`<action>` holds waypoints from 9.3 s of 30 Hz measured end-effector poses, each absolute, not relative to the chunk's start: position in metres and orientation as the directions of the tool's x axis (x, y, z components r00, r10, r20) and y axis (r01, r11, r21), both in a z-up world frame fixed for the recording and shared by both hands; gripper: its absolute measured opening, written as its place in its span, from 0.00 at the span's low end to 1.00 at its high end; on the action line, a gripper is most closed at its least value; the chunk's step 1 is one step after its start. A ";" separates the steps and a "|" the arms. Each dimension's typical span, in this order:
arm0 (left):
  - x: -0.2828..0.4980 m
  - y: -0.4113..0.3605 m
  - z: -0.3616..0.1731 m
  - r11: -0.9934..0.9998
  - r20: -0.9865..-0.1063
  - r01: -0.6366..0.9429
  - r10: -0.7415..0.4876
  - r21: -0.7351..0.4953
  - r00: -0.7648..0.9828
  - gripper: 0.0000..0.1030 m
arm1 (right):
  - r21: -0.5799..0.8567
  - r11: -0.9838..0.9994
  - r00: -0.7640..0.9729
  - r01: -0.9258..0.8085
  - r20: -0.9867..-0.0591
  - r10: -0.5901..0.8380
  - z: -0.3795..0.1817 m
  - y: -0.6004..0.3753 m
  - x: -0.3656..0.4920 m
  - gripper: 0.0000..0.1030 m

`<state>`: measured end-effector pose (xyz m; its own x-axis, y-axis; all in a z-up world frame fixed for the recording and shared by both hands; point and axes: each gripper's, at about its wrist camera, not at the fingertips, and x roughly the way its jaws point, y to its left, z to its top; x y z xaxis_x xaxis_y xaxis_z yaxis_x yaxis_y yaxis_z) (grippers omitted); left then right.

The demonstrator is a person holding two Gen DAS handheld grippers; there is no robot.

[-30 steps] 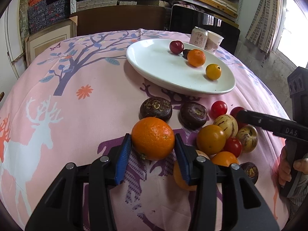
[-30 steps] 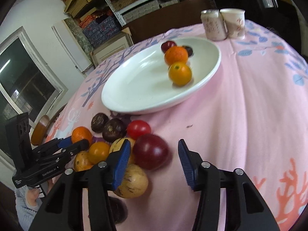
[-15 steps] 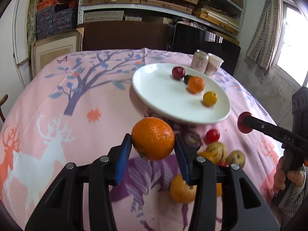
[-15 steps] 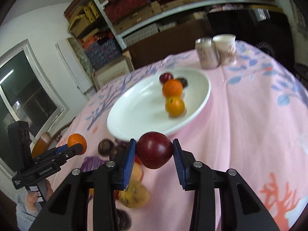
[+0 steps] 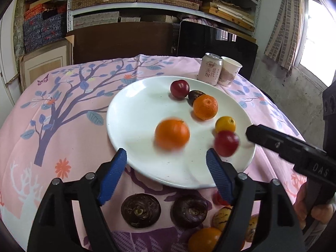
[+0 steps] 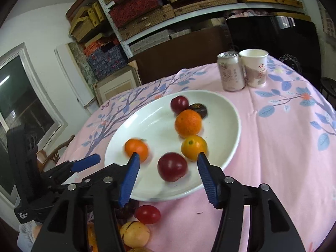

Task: Organize fruits
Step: 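Release the orange and plum onto the white plate from both tools, then grasp a dark mangosteen with the left tool while the right tool grasps a speckled pear, then place the mangosteen and speckled pear on the white plate, opening both tools, then grasp another dark mangosteen with the left tool while the right tool grasps a speckled pear, then lower the mangosteen and pear onto the white plate and open both tools, then grasp a red cherry tomato with the right tool while the left tool grasps an orange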

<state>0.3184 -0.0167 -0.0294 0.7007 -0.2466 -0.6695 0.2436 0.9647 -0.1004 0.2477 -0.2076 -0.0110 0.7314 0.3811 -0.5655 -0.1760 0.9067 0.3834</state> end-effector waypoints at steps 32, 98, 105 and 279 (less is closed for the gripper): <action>0.280 0.025 -0.061 0.993 -0.735 0.113 -0.047 0.040 0.676 0.87 | 0.464 0.884 0.738 -0.057 -0.577 0.350 -0.025 -0.241 0.224 0.79; 0.290 0.027 -0.011 0.990 -0.674 0.139 -0.126 -0.034 0.728 0.41 | 0.355 0.895 0.673 -0.270 -0.596 0.439 -0.001 -0.198 0.178 0.40; 0.336 -0.008 -0.010 0.987 -0.681 0.150 -0.143 -0.050 0.718 0.44 | 0.363 0.902 0.697 -0.234 -0.584 0.416 0.011 -0.185 0.246 0.40; 0.233 -0.009 -0.026 0.976 -0.619 0.138 -0.004 0.168 0.785 0.91 | 0.270 0.929 0.560 -0.252 -0.742 0.368 -0.057 -0.153 0.228 0.43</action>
<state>0.2332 -0.0086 -0.0256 0.7850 -0.0039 -0.6194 0.1376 0.9761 0.1682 0.2285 -0.1528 -0.0567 0.5600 0.3676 -0.7425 -0.2516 0.9293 0.2704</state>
